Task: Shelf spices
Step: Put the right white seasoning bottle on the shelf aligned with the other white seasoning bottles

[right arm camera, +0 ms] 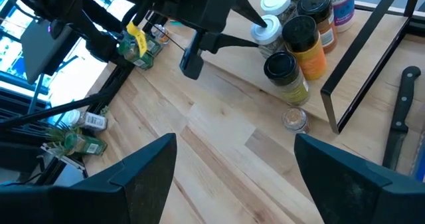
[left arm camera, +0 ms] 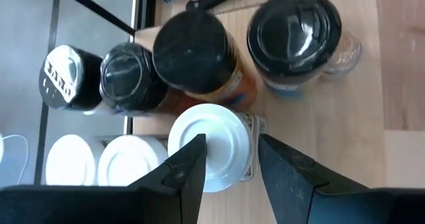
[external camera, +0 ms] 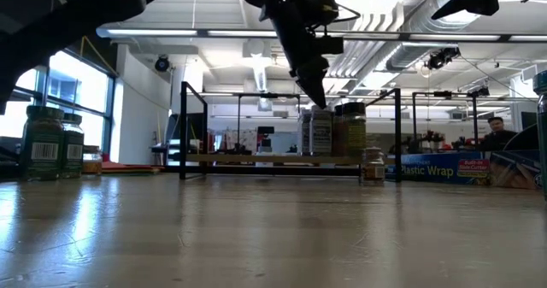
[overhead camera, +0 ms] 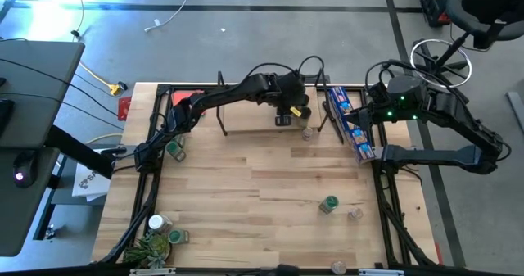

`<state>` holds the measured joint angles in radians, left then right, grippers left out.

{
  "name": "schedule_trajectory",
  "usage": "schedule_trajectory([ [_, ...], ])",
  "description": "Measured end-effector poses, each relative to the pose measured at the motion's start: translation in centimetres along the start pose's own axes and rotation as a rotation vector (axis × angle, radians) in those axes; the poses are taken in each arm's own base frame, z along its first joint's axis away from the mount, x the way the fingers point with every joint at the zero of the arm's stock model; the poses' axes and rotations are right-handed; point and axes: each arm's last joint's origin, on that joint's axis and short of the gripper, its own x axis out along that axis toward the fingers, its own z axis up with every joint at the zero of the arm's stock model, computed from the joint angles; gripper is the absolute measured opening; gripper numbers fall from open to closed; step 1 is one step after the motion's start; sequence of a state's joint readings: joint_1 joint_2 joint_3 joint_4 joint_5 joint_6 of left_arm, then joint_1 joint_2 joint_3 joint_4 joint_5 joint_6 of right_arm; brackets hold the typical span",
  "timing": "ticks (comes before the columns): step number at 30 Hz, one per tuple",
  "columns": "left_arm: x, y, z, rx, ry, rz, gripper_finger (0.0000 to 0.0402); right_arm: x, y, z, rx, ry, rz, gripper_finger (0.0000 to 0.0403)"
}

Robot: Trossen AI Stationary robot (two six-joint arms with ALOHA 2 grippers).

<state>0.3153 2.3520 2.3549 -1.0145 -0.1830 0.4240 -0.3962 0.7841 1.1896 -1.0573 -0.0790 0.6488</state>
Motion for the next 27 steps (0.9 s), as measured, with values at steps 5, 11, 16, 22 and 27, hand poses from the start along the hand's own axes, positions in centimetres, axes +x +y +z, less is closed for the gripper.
schedule_trajectory([
  [5, -0.2, -0.5, -0.2, 0.015, 0.052, 0.006, 0.0133, 0.0, 0.0, 0.0, -0.002, 0.000, 0.000, 0.0300],
  [11, -0.4, -1.3, -0.1, -0.020, 0.069, 0.010, 0.0133, 0.0, 0.0, 0.0, -0.004, 0.000, 0.000, 0.0300],
  [16, -0.4, -1.5, -0.1, -0.041, 0.072, 0.013, 0.0133, 0.0, 0.0, 0.0, -0.020, 0.000, 0.000, 0.0300],
  [22, -0.4, -1.3, -0.2, -0.044, 0.081, 0.029, 0.0133, 0.0, 0.0, 0.0, -0.021, 0.000, 0.000, 0.0300],
  [27, -0.3, -1.1, -0.2, -0.062, 0.076, 0.032, 0.0133, 0.0, 0.0, 0.0, -0.021, 0.000, 0.000, 0.0300],
])
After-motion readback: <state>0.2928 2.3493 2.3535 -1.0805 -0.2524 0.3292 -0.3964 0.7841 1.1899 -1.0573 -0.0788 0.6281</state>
